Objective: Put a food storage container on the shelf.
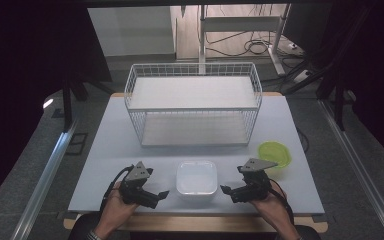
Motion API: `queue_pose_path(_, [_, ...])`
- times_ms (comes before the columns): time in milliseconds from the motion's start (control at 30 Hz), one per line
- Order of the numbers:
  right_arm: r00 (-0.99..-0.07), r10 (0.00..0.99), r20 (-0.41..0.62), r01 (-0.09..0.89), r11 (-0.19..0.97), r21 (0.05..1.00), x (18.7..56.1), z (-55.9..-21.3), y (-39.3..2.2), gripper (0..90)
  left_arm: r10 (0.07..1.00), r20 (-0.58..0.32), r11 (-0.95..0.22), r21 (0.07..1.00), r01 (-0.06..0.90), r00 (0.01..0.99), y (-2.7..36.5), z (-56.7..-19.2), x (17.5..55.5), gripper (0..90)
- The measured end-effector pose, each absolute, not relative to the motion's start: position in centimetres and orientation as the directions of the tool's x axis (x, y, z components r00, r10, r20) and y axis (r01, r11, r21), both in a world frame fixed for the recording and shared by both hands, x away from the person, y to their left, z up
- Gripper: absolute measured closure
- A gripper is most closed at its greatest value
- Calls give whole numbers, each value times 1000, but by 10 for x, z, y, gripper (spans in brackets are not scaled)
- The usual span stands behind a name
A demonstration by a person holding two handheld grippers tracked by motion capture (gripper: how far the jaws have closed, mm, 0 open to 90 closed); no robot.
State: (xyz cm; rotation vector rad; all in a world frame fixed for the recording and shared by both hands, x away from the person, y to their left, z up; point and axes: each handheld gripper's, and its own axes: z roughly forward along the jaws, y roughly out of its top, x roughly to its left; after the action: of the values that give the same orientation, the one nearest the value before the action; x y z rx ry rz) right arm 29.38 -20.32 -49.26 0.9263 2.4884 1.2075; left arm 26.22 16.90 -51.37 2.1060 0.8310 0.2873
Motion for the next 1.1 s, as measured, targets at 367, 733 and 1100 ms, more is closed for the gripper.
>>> queue_pose_path(367, [-772, 630, 83, 450, 448, 773, 293, -481, -191, 41, 600, -96, -449, 782, 433, 794, 153, -501, 269, 37])
queue_pose_path(733, [-792, 604, 93, 442, 461, 770, 296, -472, -175, 124, 586, -142, -415, 794, 445, 798, 146, -493, 285, 72])
queue_pose_path(1100, [-796, 584, 156, 478, 449, 755, 306, -480, -165, 132, 559, -193, -432, 763, 482, 807, 130, -503, 298, 71])
